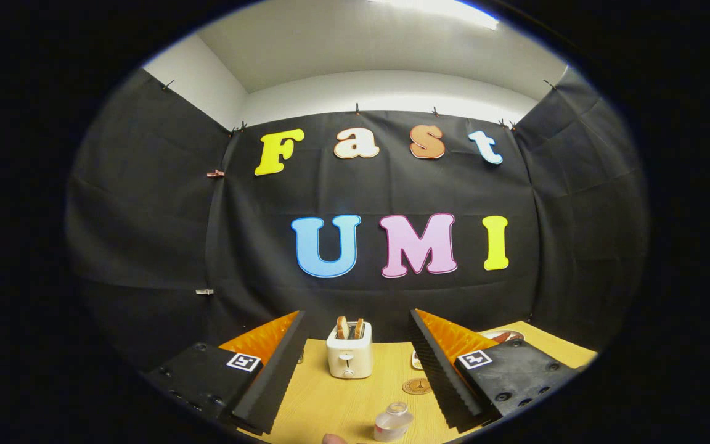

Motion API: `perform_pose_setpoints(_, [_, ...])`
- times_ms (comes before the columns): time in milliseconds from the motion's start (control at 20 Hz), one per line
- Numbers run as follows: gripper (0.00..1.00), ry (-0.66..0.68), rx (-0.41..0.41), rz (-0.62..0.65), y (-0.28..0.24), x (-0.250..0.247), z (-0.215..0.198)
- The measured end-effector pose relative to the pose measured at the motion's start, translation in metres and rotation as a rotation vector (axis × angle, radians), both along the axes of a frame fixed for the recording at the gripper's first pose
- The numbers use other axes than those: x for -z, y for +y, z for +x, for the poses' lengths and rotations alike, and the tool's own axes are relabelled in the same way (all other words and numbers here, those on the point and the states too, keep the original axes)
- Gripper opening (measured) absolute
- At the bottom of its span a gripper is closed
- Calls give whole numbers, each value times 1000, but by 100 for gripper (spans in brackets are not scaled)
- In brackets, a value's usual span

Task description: Take the bottle from table, then pour the juice into the cup, finally place the bottle on the coaster

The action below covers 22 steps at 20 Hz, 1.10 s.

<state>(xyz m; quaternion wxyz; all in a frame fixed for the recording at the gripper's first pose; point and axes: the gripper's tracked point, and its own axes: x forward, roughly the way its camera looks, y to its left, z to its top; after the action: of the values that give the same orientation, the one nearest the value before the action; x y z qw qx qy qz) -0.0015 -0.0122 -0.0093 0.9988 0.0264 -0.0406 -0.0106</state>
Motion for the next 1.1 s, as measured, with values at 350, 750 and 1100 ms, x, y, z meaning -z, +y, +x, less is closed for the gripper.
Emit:
perform_pose_setpoints(350, [100, 37, 52, 2, -15, 84, -11])
perform_pose_setpoints(750, [100, 137, 94, -91, -34, 199, -18])
perform_pose_setpoints(1100, [96, 173, 134, -80, -50, 264, 5])
